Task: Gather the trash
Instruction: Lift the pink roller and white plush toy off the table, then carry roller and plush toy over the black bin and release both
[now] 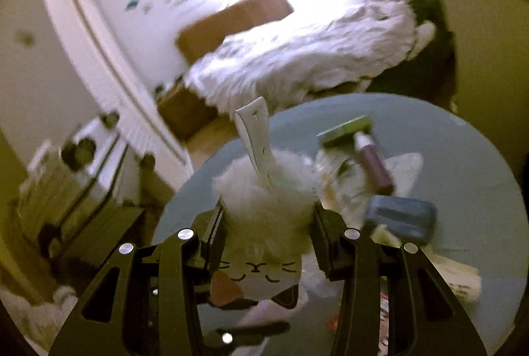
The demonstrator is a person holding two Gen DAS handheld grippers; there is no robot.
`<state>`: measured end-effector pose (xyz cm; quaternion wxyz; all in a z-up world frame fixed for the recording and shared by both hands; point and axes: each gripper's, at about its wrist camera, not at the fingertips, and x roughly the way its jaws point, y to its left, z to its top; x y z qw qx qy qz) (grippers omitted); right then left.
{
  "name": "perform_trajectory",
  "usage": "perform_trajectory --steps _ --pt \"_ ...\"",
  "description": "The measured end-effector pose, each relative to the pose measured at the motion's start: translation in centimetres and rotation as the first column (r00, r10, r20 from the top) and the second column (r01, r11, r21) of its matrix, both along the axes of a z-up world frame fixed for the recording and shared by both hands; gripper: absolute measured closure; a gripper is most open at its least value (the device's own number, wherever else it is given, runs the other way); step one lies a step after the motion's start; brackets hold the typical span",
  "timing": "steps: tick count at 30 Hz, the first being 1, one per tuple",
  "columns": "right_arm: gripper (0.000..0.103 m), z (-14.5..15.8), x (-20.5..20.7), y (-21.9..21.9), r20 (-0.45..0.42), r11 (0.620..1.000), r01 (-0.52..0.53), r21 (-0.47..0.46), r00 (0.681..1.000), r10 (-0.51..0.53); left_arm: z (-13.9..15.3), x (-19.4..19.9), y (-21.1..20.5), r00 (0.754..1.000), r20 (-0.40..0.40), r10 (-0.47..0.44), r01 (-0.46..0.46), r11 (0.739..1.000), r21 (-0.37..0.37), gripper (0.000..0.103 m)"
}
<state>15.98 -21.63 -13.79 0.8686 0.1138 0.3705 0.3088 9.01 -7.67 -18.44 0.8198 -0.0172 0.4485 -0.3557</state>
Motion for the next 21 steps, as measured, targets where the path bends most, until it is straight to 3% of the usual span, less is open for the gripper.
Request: perform_trajectory --steps 5,10,17,21 --pt "0.059 -3.8 2.4 3.0 -0.118 0.983 -0.011 -0.183 0.993 -0.010 -0.1 -1.1 1.1 1.000 0.010 -0.027 0.027 1.000 0.016 0.074" --pt "0.059 -4.8 2.5 4.5 -0.124 0.961 -0.019 -0.277 0.992 -0.017 0.3 -2.3 2.8 1.000 0.013 -0.017 0.017 1.000 -0.007 0.074" --pt "0.059 -5.2 2.7 2.7 -0.121 0.981 0.000 -0.196 0.992 -0.024 2.8 -3.0 5.9 0.998 0.030 0.062 -0.059 0.995 -0.086 0.074" --pt "0.059 -2.9 2.1 -0.2 -0.063 0.998 0.046 -0.039 0.997 -0.048 4.6 -2.5 6.1 0.992 0.069 0.103 -0.095 0.990 -0.106 0.074"
